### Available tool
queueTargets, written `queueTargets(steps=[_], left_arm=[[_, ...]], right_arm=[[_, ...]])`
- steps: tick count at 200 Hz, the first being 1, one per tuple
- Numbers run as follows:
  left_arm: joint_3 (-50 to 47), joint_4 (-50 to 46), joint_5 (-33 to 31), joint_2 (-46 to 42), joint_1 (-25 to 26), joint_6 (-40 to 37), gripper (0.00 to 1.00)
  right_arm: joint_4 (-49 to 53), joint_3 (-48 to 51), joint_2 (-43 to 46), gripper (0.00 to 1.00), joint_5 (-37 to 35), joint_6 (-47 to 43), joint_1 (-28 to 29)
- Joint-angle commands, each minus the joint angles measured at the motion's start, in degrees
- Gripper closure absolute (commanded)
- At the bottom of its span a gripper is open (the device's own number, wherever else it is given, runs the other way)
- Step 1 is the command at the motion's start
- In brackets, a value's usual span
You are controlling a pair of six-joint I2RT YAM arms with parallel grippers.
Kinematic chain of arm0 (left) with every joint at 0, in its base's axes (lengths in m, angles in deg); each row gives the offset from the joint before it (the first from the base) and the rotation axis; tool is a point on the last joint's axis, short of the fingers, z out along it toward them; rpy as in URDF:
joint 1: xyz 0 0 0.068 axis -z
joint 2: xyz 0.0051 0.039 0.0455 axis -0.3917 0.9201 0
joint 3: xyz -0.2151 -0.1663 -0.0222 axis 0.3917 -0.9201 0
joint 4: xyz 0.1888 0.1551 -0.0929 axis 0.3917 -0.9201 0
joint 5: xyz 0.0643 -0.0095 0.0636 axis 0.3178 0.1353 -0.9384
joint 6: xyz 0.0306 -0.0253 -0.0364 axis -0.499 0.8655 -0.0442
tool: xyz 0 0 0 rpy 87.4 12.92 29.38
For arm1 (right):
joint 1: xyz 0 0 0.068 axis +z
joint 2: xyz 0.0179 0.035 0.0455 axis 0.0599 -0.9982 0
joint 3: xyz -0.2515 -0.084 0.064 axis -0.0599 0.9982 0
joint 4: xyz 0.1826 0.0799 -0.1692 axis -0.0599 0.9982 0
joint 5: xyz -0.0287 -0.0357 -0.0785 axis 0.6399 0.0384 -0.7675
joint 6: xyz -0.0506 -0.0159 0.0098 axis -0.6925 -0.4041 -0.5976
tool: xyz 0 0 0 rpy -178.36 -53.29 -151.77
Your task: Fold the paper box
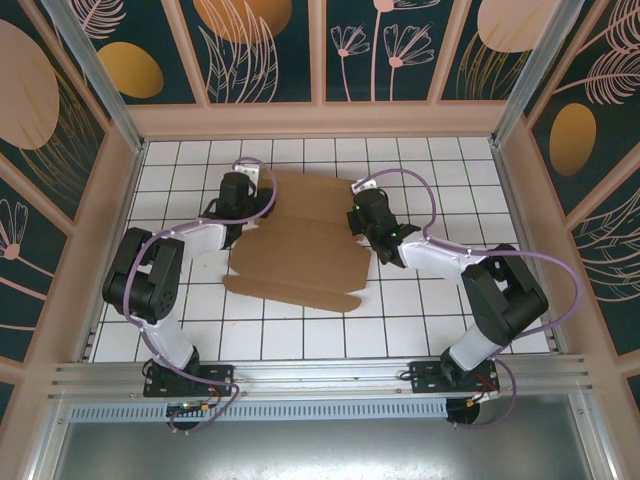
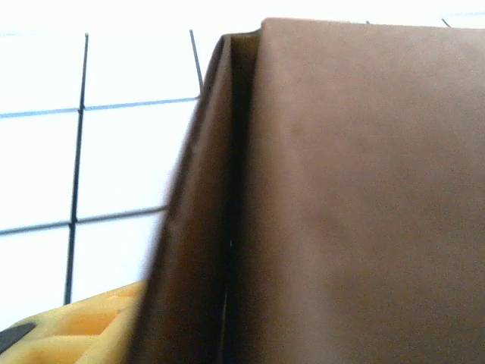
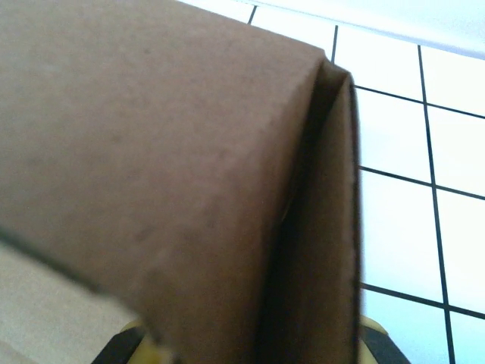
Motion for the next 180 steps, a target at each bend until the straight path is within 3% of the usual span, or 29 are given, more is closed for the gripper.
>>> queueTargets(steps=[1,93,132,180], left_arm=[[-2.9,6.7,4.6,-4.8,0.1,2.5,0.42],[-4.0,5.7,3.9,-7.6,0.0,4.0,0.33],[-4.5,6.5,4.5,-9.9,-0.1,5.6,0.13],[-5.4,5.7,17.2,-12.9,-0.1,4.0,0.19]], right_arm=[[-8.5,1.0,0.8,1.00,-0.8,-2.6,-0.4],[-6.7,-0.1,1.6,1.00,0.4,-1.2,-1.8],[-5.3,-0.2,2.4,1.00,-2.0,-1.1,-2.1],[-6.8,1.4,2.2,1.00,-1.0,0.3,-4.1]])
